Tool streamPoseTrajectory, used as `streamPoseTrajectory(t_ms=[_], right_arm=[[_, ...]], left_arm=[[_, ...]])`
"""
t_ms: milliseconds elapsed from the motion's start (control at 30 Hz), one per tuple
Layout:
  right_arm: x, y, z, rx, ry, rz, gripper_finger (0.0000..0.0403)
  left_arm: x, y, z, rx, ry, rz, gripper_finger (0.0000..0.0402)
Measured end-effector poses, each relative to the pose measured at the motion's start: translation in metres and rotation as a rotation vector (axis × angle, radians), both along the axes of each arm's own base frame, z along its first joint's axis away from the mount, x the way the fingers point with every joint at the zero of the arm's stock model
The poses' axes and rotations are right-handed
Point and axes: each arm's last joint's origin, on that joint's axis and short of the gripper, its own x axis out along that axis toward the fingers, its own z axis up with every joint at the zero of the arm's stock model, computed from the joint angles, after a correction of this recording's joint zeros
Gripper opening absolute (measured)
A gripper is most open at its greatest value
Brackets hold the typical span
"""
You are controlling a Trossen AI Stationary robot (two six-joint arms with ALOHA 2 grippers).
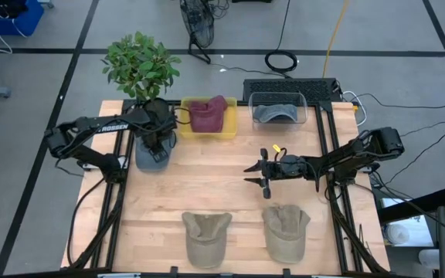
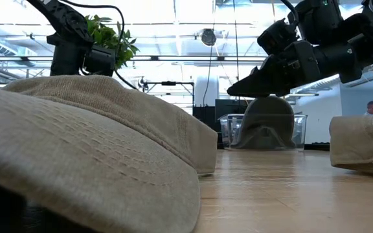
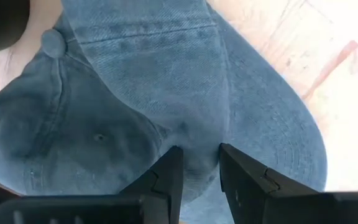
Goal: Pick & Place hat
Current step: Put the blue cap into the transparent bin
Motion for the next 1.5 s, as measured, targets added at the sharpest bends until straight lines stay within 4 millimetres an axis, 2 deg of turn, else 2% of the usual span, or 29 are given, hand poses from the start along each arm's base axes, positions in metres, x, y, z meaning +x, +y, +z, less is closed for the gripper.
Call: streamPoseTrajectory(t_ms=[233, 500, 667, 767, 1033, 1167, 1300, 1500], right_arm=[[0.0, 0.0, 0.0, 0.0, 0.004, 0.0, 0.0125], [0.0, 0.0, 0.0, -0.001, 0.004, 0.0, 0.0125], [0.0, 0.0, -0.001, 0.01, 0.012, -0.002, 0.0125], [0.0, 0.0, -0.002, 0.013, 0.019, -0.003, 0.0125], [-0.001, 0.0, -0.002, 0.013, 0.022, -0.004, 0.0125], [-0.001, 0.0, -0.002, 0.013, 0.022, -0.004, 0.0125], [-0.001, 0.0, -0.002, 0.013, 0.022, -0.003, 0.0125], [-0.001, 0.0, -0.002, 0.013, 0.022, -0.004, 0.0125]], left_arm=[[0.0, 0.0, 0.002, 0.006, 0.004, -0.007, 0.0108], [0.008, 0.002, 0.019, 0.058, -0.001, -0.022, 0.0108], [0.009, 0.002, 0.015, 0.064, 0.013, -0.006, 0.011], [0.009, 0.002, 0.014, 0.061, 0.023, 0.001, 0.0129], [0.009, 0.003, 0.014, 0.068, 0.02, 0.015, 0.0217], [0.01, 0.003, 0.013, 0.042, -0.008, 0.02, 0.0237], [0.013, 0.002, 0.013, -0.006, -0.056, 0.023, 0.0228], [0.014, 0.005, 0.013, 0.051, -0.056, 0.016, 0.0188]])
